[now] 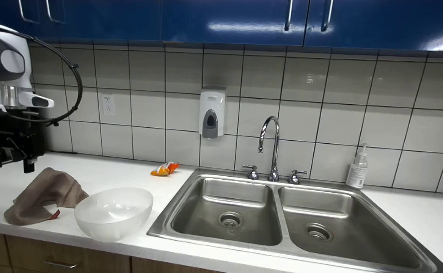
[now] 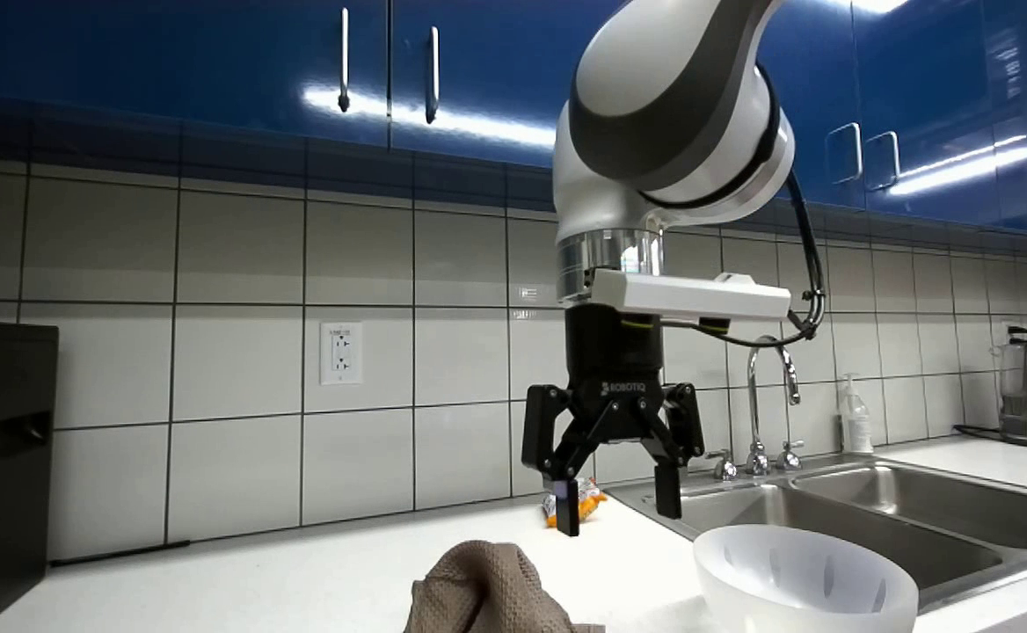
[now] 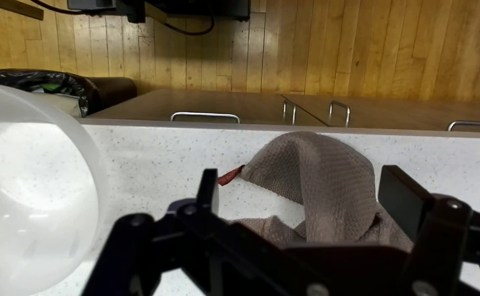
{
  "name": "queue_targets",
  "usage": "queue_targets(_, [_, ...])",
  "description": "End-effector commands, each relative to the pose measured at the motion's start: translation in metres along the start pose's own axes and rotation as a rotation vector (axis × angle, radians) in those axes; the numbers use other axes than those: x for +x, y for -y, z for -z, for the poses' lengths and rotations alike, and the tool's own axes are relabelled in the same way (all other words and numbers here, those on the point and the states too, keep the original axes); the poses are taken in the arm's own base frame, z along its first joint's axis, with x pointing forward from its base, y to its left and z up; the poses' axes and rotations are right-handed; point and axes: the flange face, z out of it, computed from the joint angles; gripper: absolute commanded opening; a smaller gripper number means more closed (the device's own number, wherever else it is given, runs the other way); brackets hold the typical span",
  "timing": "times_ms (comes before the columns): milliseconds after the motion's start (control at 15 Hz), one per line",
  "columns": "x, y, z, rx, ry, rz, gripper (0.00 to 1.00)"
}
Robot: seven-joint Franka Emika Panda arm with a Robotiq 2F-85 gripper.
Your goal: Put the towel in the bowl
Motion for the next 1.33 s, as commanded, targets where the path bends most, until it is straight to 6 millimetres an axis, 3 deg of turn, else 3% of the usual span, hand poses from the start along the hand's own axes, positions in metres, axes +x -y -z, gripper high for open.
queue_targets(0, [0.031, 0.017, -0.011, -0.001, -0.001, -0.037, 1.00])
queue_targets(667, [0.090, 0.040, -0.048, -0.033, 0.004, -0.077, 1.00])
queue_targets(933, [0.103, 0.046, -0.066, -0.034, 0.016, -0.077, 1.00])
queue_targets(1267, [0.115, 0.052, -0.073, -0.025, 0.016, -0.066, 1.00])
